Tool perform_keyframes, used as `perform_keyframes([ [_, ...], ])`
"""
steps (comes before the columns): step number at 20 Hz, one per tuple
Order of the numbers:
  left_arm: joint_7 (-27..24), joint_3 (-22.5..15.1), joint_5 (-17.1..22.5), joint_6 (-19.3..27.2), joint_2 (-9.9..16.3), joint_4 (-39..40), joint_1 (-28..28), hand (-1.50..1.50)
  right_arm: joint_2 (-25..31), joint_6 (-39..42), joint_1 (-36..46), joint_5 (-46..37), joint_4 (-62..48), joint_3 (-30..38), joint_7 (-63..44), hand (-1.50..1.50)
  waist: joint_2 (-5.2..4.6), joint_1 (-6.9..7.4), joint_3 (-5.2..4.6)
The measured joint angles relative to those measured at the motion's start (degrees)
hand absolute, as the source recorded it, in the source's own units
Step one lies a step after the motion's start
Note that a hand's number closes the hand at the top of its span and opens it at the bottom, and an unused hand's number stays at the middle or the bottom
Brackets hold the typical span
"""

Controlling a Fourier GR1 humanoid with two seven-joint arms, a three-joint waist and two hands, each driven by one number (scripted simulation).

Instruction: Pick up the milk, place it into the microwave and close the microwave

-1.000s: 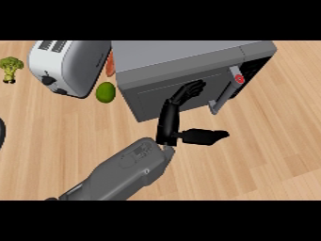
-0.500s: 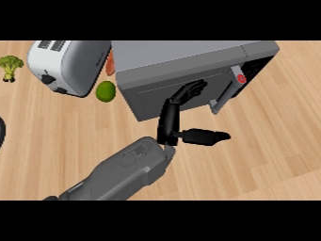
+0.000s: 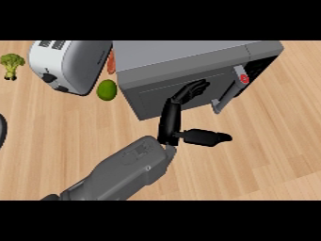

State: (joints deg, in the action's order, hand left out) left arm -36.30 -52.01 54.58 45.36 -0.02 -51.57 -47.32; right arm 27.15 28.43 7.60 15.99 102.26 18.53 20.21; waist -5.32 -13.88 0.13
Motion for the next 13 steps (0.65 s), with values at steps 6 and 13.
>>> perform_keyframes([
  [6,-1.5,-0.1,1.4,-0.1,0.0,0.5,-0.1,-1.50,-0.3,2.3,1.5,5.4,-4.1,-0.4,-1.9,-1.50,0.06,-0.23,-0.03],
  [13,-3.5,-0.1,2.8,-0.4,0.0,1.1,0.0,-1.50,1.2,4.6,3.8,9.9,-7.9,0.2,-3.5,-1.50,0.07,-0.58,-0.05],
])
